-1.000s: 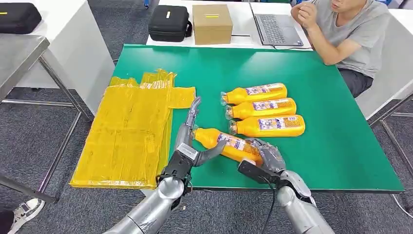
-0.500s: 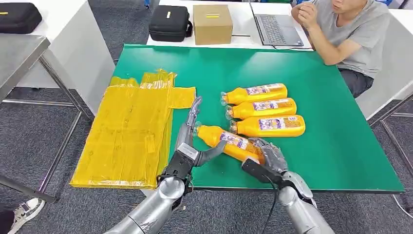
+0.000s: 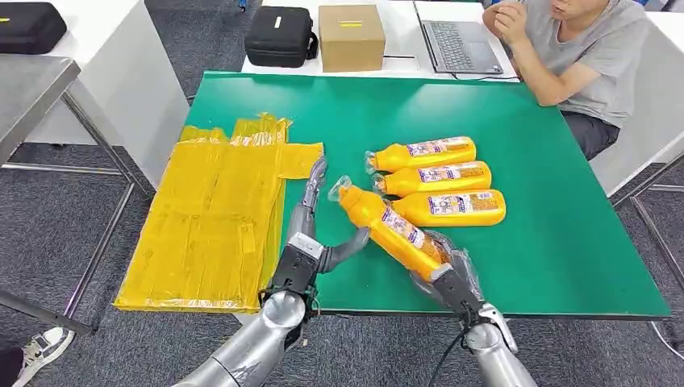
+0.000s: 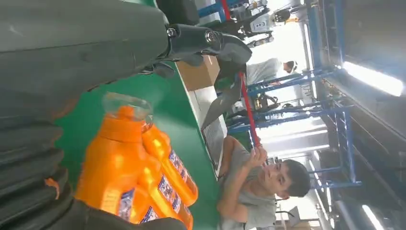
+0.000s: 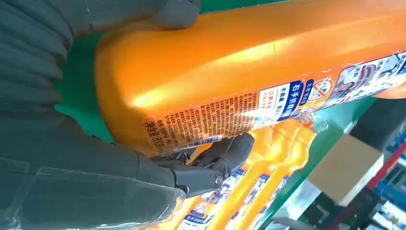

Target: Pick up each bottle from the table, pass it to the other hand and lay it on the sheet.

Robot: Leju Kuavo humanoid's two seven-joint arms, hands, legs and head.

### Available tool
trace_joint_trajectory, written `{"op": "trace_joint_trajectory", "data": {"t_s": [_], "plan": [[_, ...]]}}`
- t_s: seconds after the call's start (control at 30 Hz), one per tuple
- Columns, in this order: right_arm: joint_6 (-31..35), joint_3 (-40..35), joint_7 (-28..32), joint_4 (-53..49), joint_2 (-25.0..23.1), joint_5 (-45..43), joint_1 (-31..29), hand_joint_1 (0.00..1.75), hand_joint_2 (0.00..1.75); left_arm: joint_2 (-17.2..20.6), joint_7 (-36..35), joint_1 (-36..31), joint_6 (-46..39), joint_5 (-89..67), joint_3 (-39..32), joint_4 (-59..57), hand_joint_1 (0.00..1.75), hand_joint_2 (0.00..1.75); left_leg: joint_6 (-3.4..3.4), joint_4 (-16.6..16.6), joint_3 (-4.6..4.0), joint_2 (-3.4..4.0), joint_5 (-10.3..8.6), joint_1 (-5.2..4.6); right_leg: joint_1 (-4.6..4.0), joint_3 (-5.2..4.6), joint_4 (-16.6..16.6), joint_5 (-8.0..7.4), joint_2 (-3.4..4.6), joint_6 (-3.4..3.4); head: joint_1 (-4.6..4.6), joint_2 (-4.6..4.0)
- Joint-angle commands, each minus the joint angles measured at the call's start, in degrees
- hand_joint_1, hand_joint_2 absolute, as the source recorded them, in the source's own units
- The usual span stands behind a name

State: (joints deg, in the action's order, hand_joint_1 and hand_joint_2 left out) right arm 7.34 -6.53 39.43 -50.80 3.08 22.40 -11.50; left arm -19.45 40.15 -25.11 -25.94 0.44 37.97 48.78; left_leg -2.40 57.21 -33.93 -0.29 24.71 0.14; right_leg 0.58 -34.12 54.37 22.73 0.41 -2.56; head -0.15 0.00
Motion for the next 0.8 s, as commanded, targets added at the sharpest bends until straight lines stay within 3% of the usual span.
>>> {"op": "trace_joint_trajectory", "data": {"t_s": [0.03, 0.13, 0.27, 0.47, 0.63, 0.8], "plan": [[2.4, 0.3, 0.6, -3.1, 0.1, -4.4, 1.3, 1.75, 1.75, 2.0, -0.2, -1.3, -1.1, 1.2, -1.4, -0.8, 0.00, 1.75, 0.11, 0.0, 0.21, 0.06, 0.08, -0.03, 0.02, 0.16, 0.0, 0.09, 0.00, 0.09, 0.02, 0.02], [5.0, -1.5, 0.6, -7.0, 1.0, -8.9, 3.1, 1.75, 1.75, 2.3, -0.2, -0.8, -3.5, 1.3, -3.4, -0.1, 0.00, 1.75, 0.11, 0.0, 0.17, 0.10, 0.09, -0.03, 0.02, 0.11, 0.0, 0.08, 0.05, 0.09, 0.00, 0.00], [10.3, -2.0, 0.6, -13.7, 0.9, -13.8, 5.3, 1.75, 1.75, 2.7, -0.2, 1.4, -13.5, 0.6, -8.4, 2.8, 0.00, 1.75, 0.11, 0.0, 0.11, 0.12, 0.09, -0.03, 0.02, 0.05, 0.1, 0.08, 0.06, 0.09, 0.00, 0.02], [14.1, -3.7, 0.6, -17.4, 0.2, -14.6, 4.9, 1.75, 1.75, -0.1, -0.2, 3.2, -8.7, 7.8, -14.6, -3.8, 0.00, 1.75, 0.07, -0.1, 0.07, 0.13, 0.05, -0.01, 0.00, 0.00, 0.0, 0.03, 0.08, 0.06, 0.00, 0.02], [14.1, -3.7, 0.6, -17.4, 0.2, -14.6, 4.9, 1.75, 1.75, -0.1, -0.2, 3.2, -8.7, 7.8, -14.6, -3.8, 0.00, 1.75, 0.10, 0.0, 0.12, 0.08, 0.08, 0.00, 0.00, 0.05, 0.0, 0.08, 0.01, 0.08, 0.00, 0.02], [18.3, -6.7, 0.6, -18.7, 1.2, -14.0, 5.0, 1.75, 1.75, -0.5, -0.2, 1.6, -3.2, 19.3, -8.2, -12.9, 0.00, 1.75, 0.06, -0.1, 0.09, 0.01, 0.04, -0.02, 0.02, 0.05, 0.0, 0.06, -0.04, 0.05, 0.00, 0.02]]}}
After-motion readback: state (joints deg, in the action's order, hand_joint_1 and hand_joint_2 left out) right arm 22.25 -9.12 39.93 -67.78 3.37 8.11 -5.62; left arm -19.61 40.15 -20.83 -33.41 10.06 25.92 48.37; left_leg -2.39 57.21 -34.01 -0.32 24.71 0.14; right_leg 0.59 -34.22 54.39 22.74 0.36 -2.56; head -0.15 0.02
